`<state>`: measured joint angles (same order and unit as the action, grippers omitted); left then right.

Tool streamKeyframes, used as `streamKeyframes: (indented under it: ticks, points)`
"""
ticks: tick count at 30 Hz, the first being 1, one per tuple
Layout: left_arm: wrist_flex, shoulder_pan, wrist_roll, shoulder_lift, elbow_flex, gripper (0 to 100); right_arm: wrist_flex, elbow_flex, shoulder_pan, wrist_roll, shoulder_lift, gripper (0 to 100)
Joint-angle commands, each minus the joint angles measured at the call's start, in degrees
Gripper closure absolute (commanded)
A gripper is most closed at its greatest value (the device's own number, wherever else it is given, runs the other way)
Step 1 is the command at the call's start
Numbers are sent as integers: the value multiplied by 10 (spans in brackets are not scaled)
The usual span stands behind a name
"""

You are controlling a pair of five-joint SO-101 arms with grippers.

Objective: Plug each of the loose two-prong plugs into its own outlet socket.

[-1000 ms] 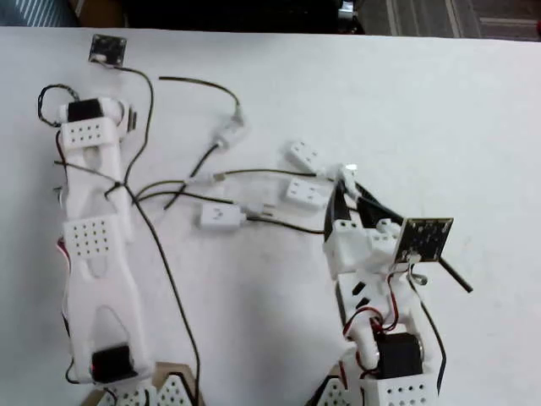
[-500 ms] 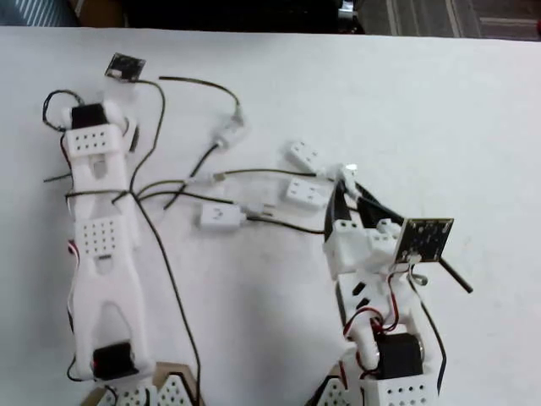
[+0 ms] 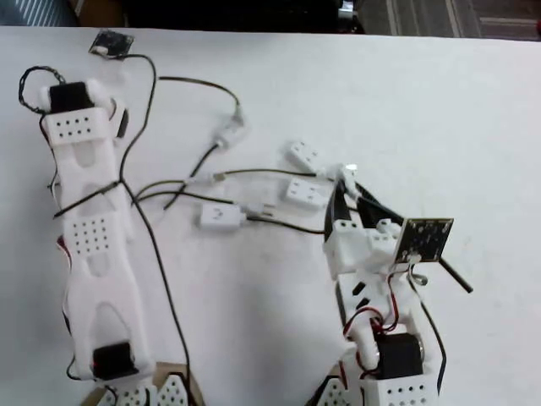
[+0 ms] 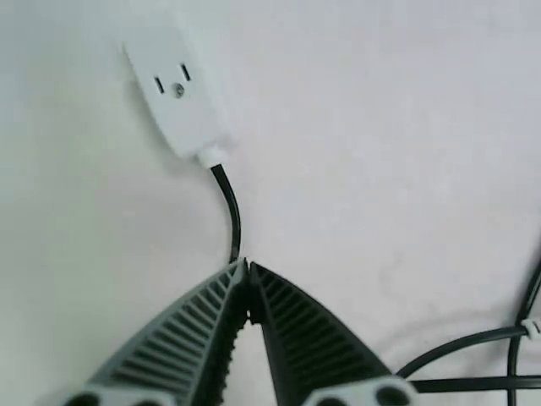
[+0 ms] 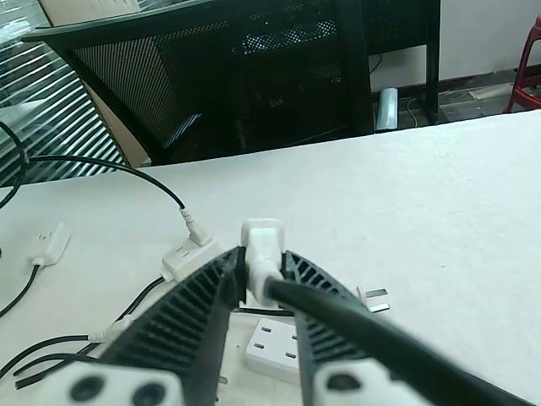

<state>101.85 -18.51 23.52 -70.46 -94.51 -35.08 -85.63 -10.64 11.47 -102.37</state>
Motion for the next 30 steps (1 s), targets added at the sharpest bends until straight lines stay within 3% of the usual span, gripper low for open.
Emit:
streamKeyframes:
  ticks: [1,5,7,14,17,24,30]
  points:
    - [4,-15,4,51,-7,956,14,7,2,-1,-6,981]
    - [-3,-32,-23,15,-7,762,14,7,2,-1,-6,981]
    - [-22,-45,-49,-7,-7,718,14,7,2,-1,-6,981]
    - [-84,-68,-46,-81,-7,745,14,7,2,-1,-6,981]
    - [-76,-64,1,-111,-7,771,14,7,2,-1,-6,981]
    - [-47,-58,67,-130,-11,983,14,7,2,-1,-6,981]
    - [5,-52,67,-84,-10,978,14,7,2,-1,-6,981]
